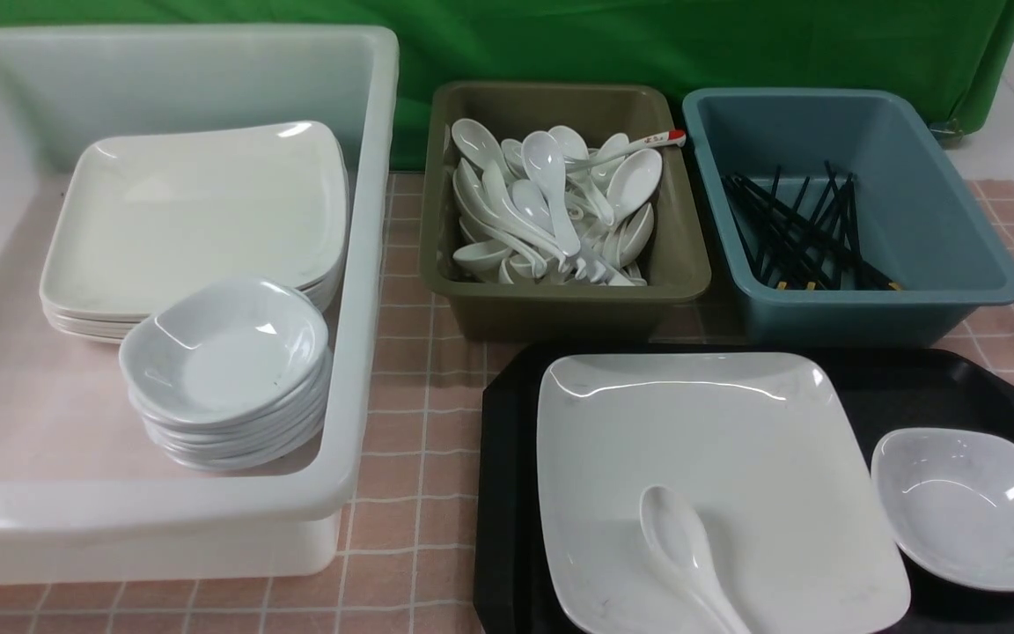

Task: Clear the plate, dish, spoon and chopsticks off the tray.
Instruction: Use the left arm to grab a soup spoon from the plate

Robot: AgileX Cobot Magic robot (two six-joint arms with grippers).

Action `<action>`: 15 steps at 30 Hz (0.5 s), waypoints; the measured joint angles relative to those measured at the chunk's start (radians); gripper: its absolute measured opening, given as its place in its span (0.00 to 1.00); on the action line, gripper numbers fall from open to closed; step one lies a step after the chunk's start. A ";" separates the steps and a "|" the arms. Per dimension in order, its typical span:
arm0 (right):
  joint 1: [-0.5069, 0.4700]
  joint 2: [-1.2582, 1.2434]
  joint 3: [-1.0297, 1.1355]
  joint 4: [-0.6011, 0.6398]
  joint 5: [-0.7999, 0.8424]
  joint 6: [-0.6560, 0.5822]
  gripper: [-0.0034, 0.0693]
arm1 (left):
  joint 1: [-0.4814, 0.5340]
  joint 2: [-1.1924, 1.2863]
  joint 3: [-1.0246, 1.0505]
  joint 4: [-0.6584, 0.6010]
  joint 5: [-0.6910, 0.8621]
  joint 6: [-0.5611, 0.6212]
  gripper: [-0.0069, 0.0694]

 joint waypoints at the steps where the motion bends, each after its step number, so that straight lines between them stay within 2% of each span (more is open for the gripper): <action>1: 0.000 0.000 0.005 0.000 -0.003 0.000 0.13 | 0.000 0.000 0.000 0.001 -0.027 -0.004 0.12; 5: 0.000 0.000 0.008 0.000 -0.025 0.000 0.14 | 0.000 0.000 -0.001 0.017 -0.160 -0.108 0.12; 7: 0.000 0.000 0.008 0.000 -0.045 0.000 0.15 | 0.000 0.002 -0.041 0.105 -0.169 -0.181 0.12; 9: 0.000 0.000 0.008 0.000 -0.055 0.000 0.16 | 0.000 0.012 -0.085 0.176 -0.141 -0.203 0.12; 10: 0.000 0.000 0.008 0.000 -0.062 0.000 0.16 | 0.000 0.032 -0.145 0.237 -0.090 -0.220 0.12; 11: 0.000 0.000 0.008 0.000 -0.071 0.000 0.17 | 0.000 0.079 -0.248 0.317 0.026 -0.227 0.12; 13: 0.000 0.000 0.008 0.000 -0.078 0.000 0.17 | -0.001 0.169 -0.398 0.380 0.229 -0.198 0.12; 14: 0.000 0.000 0.008 0.000 -0.079 0.000 0.18 | -0.001 0.231 -0.483 0.389 0.352 -0.146 0.12; 15: 0.000 0.000 0.008 0.000 -0.079 0.000 0.18 | -0.001 0.244 -0.499 0.390 0.377 -0.118 0.12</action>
